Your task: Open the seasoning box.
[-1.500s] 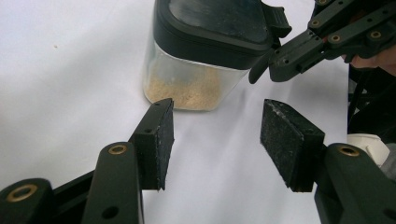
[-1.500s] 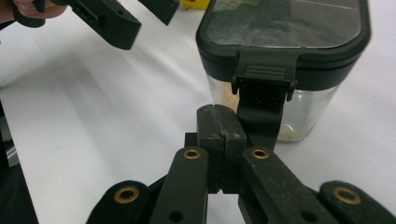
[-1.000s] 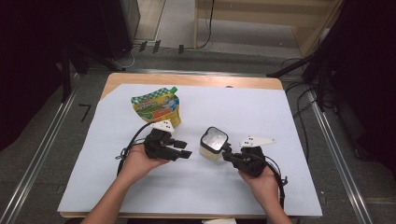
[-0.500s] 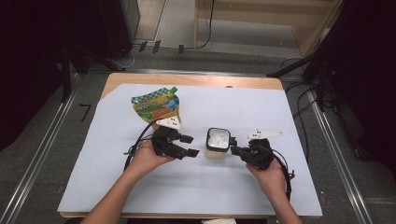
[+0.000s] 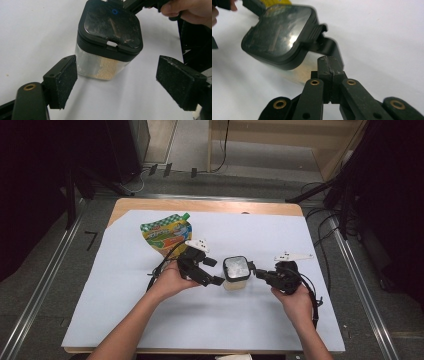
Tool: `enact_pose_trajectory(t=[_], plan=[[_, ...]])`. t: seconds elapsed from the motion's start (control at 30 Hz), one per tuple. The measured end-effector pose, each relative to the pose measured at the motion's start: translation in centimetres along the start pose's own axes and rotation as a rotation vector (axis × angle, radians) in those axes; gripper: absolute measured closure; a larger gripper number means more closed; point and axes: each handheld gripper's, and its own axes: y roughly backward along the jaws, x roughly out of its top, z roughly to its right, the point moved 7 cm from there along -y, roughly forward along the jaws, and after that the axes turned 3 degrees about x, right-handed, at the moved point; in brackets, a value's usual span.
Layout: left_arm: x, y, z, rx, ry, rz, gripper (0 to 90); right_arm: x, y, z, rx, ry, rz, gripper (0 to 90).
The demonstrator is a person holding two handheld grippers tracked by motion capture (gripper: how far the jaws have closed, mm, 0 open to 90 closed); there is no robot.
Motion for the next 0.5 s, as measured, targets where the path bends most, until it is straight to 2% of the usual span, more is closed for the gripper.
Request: enact_pose_trajectory(t=[0.07, 0.13, 0.23, 0.43, 0.5], plan=[[0.0, -0.4, -0.1, 0.025, -0.016, -0.009, 14.3, 0.2, 0.4, 0.3, -0.006, -0.012, 0.013, 90.0], [0.0, -0.7, -0.3, 0.022, -0.020, -0.005, 14.0, 0.3, 0.5, 0.9, -0.015, -0.023, 0.021, 90.0], [0.1, -1.2, -0.4, 0.017, -0.025, 0.001, 14.1, 0.1, -0.4, 1.4, -0.016, -0.045, 0.005, 90.0], [0.2, -1.8, -0.4, 0.037, -0.045, 0.000, 14.1, 0.4, -1.9, 1.7, -0.021, -0.016, -0.027, 90.0], [0.1, -2.1, -0.4, 0.055, -0.057, -0.011, 14.1, 0.5, -2.2, 1.9, -0.024, -0.013, -0.033, 90.0]])
